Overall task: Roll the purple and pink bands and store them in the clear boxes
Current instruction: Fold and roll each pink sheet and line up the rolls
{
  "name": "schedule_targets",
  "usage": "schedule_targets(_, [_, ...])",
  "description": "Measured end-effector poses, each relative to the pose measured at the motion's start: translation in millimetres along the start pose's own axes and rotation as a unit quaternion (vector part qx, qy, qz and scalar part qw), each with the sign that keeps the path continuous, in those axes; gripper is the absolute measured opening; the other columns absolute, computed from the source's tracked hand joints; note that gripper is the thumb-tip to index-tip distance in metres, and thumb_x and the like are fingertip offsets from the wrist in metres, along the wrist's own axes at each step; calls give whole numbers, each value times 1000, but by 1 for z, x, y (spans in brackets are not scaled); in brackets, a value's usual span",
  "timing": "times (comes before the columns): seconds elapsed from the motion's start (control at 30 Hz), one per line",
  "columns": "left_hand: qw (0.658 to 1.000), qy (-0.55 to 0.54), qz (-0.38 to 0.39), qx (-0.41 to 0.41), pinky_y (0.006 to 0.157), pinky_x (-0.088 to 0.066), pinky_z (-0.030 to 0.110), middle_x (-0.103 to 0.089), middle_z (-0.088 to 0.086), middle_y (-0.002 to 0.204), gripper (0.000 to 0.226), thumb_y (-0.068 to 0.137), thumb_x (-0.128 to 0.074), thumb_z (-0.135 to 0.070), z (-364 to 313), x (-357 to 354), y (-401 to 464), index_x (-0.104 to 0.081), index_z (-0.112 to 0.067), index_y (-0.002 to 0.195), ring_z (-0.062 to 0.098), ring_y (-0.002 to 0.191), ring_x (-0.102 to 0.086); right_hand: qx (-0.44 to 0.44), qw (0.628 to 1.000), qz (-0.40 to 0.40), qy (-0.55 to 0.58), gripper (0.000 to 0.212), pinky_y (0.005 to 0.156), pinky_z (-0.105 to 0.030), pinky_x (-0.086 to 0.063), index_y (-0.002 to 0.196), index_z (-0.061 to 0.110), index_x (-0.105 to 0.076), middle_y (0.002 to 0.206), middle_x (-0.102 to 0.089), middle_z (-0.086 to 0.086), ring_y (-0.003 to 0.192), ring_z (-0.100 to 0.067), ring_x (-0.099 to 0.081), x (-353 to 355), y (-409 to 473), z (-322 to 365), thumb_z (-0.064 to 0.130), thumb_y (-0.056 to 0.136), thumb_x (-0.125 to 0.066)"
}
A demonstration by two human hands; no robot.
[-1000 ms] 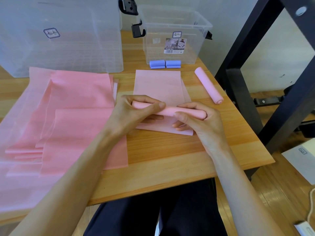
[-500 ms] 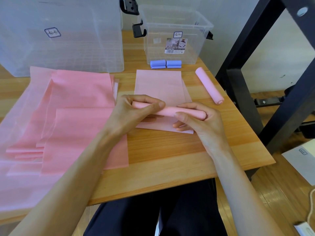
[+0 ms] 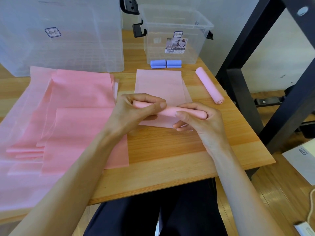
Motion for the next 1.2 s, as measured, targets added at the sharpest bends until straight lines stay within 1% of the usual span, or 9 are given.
schedule_targets(0.2, [1000, 8, 10, -19, 74, -59, 23, -77, 0, 87, 19, 68, -80, -20, -2, -1, -1, -77, -15, 86, 12, 83, -72, -10, 1000, -1, -8, 24, 55, -29, -59, 93, 8, -73, 81, -75, -15, 64, -29, -73, 1, 0, -1, 26, 77, -75])
schedule_targets(0.4, [1000, 3, -15, 22, 66, -59, 21, -76, 3, 80, 8, 83, -75, -15, 0, 0, 0, -77, -9, 88, 12, 71, -73, 7, 1000, 16, -7, 34, 59, -29, -60, 108, 4, -69, 90, -76, -14, 68, -28, -74, -1, 1, -2, 8, 75, -78])
schedule_targets(0.53, [1000, -5, -14, 18, 69, -59, 22, -77, 7, 87, 13, 81, -76, -19, -1, -1, 0, -78, -9, 90, 12, 79, -73, 7, 1000, 16, -12, 23, 55, -28, -58, 100, 1, -71, 82, -75, -16, 65, -30, -73, 1, 0, -3, 12, 80, -75])
schedule_targets(0.63, [1000, -15, 0, 2, 72, -59, 23, -77, 4, 90, 18, 70, -79, -23, -3, -1, -1, -78, -14, 86, 12, 85, -72, -4, 1000, 8, -13, 22, 53, -29, -58, 96, 1, -72, 77, -74, -17, 60, -29, -72, 1, 1, -3, 17, 81, -74])
schedule_targets(0.77, [1000, -2, 7, -3, 70, -58, 21, -76, 0, 84, 20, 67, -80, -20, -2, -1, -1, -77, -12, 86, 10, 80, -72, 9, 1000, 8, -10, 25, 55, -29, -59, 99, 2, -72, 82, -75, -15, 65, -29, -73, 0, 1, -3, 17, 80, -75])
schedule_targets(0.9, [1000, -3, -6, 25, 62, -58, 19, -76, 0, 76, 12, 77, -78, -18, 0, -2, 0, -76, -9, 86, 10, 69, -73, 18, 1000, 13, 3, 33, 60, -30, -61, 108, 3, -68, 87, -76, -16, 70, -29, -74, 0, 1, -2, 6, 77, -77])
schedule_targets(0.97, [999, -9, -6, 36, 64, -59, 21, -77, 3, 78, 14, 79, -77, -18, 1, -2, -1, -76, -8, 89, 12, 71, -74, 27, 1000, 14, -3, 28, 60, -30, -61, 105, 1, -69, 86, -75, -15, 70, -29, -74, 1, 1, -3, 4, 78, -76])
schedule_targets(1.1, [1000, -4, 5, 5, 73, -59, 23, -77, 2, 88, 22, 68, -81, -22, -2, -1, -1, -77, -14, 88, 12, 83, -72, 20, 1000, -6, -17, 23, 56, -29, -59, 96, 3, -73, 81, -75, -12, 65, -29, -73, 1, 1, -3, 17, 78, -77])
schedule_targets(1.2, [1000, -3, 4, -3, 73, -60, 23, -77, 1, 85, 19, 67, -81, -21, -2, -2, -1, -77, -15, 85, 12, 81, -71, 12, 1000, -5, -19, 24, 53, -28, -58, 95, 4, -73, 81, -76, -12, 63, -29, -73, 1, 0, -2, 21, 79, -75])
Point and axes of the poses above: each hand's wrist, its own y-axis towards the middle knuckle, its own x-axis out of the back of the hand, z = x × y, the point moved 1 cm from there along y, towards the middle knuckle
